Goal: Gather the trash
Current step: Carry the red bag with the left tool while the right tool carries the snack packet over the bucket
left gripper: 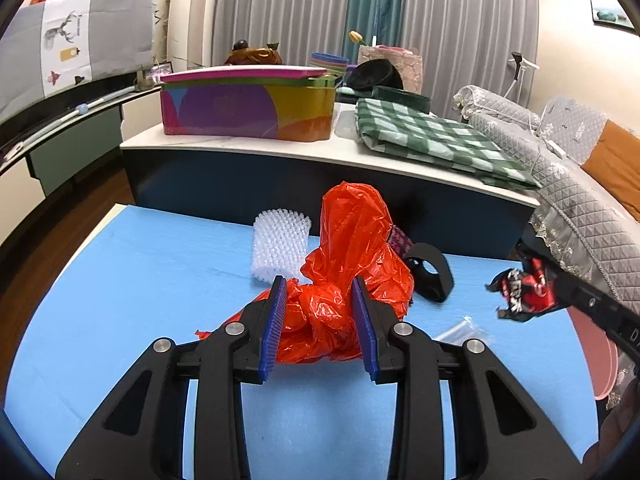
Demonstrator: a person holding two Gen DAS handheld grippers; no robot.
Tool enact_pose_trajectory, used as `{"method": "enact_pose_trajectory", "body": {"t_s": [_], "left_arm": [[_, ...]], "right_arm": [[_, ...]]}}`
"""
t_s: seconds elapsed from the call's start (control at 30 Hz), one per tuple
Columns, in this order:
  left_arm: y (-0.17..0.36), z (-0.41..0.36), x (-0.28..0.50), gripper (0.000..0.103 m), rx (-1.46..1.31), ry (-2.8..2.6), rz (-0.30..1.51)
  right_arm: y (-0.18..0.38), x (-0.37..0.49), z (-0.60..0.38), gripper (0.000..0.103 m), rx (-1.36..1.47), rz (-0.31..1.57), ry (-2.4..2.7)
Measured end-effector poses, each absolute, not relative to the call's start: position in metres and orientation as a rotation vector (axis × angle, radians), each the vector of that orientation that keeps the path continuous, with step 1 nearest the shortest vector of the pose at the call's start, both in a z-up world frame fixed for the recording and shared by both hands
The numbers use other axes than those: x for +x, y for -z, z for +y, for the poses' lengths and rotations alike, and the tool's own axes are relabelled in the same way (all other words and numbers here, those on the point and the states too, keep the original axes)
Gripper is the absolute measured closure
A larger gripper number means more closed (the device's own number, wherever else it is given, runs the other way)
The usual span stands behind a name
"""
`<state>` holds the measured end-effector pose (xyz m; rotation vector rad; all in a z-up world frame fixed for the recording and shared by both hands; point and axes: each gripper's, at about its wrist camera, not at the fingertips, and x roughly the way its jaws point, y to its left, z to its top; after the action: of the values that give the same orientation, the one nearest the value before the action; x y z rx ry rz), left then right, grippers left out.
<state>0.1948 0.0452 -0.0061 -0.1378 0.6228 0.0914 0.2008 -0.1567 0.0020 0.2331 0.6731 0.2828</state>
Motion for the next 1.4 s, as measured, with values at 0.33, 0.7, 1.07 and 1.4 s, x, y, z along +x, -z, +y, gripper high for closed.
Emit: {"method": "enact_pose_trajectory", "body": {"t_s": [0.33, 0.7, 1.07, 1.4], "left_arm": [[-0.014, 0.032, 0.168, 0.07, -0.176, -0.032, 0.593], [-0.026, 0.0, 0.142, 0.07, -0.167, 0.035, 0.578], [-0.032, -0.037, 0.129, 0.07, -0.121, 0.097, 0.568], [-0.034, -0.071, 0.13, 0.07, -0.099, 0.159, 0.563]], "right_arm": [[-0.034, 0.166, -0.176, 0.1, 0.18, 0.601, -0.235], [-0.054, 0.134, -0.211, 0.1, 0.129, 0.542, -0.169], [-0.065, 0.111, -0.254, 0.1, 0.154, 0.512, -0.098], [-0.065, 0.103, -0.287, 0.1, 0.165, 0.504, -0.039]]}}
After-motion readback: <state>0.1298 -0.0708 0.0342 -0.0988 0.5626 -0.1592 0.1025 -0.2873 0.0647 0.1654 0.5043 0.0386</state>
